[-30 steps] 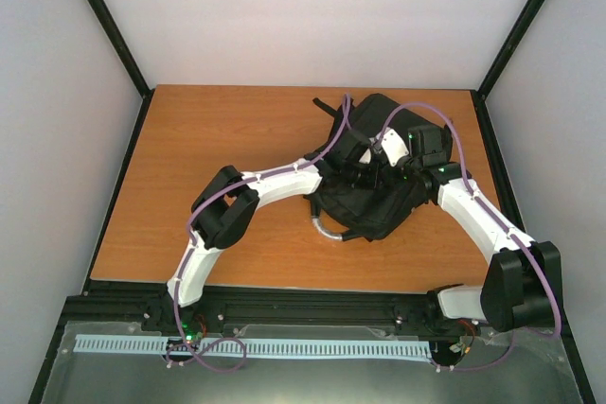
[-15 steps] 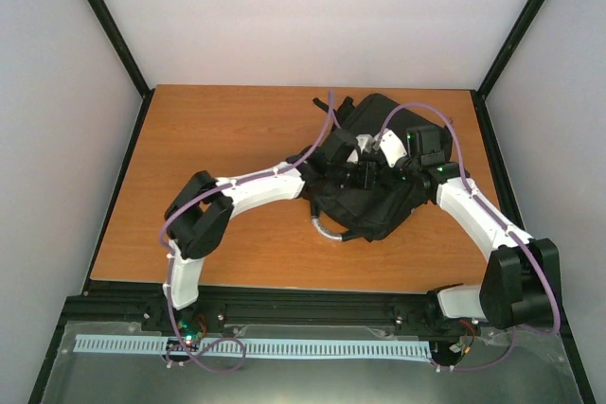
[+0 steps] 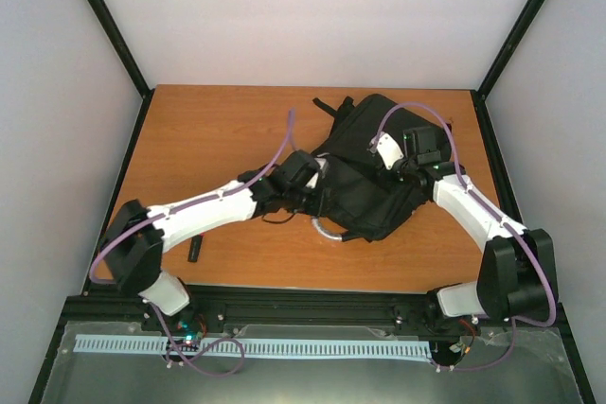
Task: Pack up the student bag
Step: Pick up the stationery from the center of the board.
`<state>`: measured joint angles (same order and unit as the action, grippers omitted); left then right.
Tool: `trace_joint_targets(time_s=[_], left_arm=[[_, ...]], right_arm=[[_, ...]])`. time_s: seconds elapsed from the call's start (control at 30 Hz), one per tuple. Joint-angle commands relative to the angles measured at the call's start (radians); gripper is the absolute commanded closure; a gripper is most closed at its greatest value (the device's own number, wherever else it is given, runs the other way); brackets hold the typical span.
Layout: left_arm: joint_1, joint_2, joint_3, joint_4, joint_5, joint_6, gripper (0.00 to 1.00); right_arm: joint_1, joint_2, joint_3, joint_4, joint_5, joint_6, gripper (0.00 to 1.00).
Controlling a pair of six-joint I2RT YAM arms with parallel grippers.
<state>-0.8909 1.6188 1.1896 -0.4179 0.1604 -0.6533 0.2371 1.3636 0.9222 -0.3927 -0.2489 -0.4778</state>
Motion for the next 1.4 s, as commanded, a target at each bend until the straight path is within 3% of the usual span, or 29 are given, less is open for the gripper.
trace_joint_targets(time_s=[0.0,0.17,0.27,0.37,0.43,0.6,0.77,1.03,1.37], left_arm=[[0.026,-0.15,-0.105,-0.203,-0.208,0.061,0.48],[0.167,-0.263,-0.233,-0.336,-0.305,0.002,0.42],[0.26,-0.333,-0.314,-0.38,-0.376,-0.028,0.28],[0.356,-0.39,-0.374,-0.42,-0.457,-0.081,0.06],[0.382,-0.42,-0.4,-0.425,-0.5,-0.096,0.01],[0.402,-0.444,-0.432,-0.411,-0.572,-0.16,0.0],[0.468,-0.472,-0.516,-0.34,-0.588,-0.208,0.0],[0.513,-0.48,-0.608,-0.274,-0.627,-0.253,0.0],[0.516,-0.411,-0.627,-0.214,-0.551,-0.245,0.0]], right_arm=[[0.008,0.042,0.016,-0.009,-0.069,-0.008,0.93],[0.008,0.073,0.025,-0.023,-0.089,-0.008,0.9],[0.007,0.078,0.027,-0.028,-0.09,-0.009,0.85],[0.008,0.078,0.029,-0.031,-0.089,-0.01,0.83],[0.007,0.076,0.03,-0.03,-0.089,-0.011,0.8],[0.008,0.071,0.031,-0.033,-0.084,-0.011,0.64],[0.007,0.058,0.03,-0.036,-0.079,-0.013,0.57],[0.007,0.046,0.03,-0.038,-0.077,-0.014,0.52],[0.007,0.047,0.031,-0.041,-0.08,-0.016,0.51]])
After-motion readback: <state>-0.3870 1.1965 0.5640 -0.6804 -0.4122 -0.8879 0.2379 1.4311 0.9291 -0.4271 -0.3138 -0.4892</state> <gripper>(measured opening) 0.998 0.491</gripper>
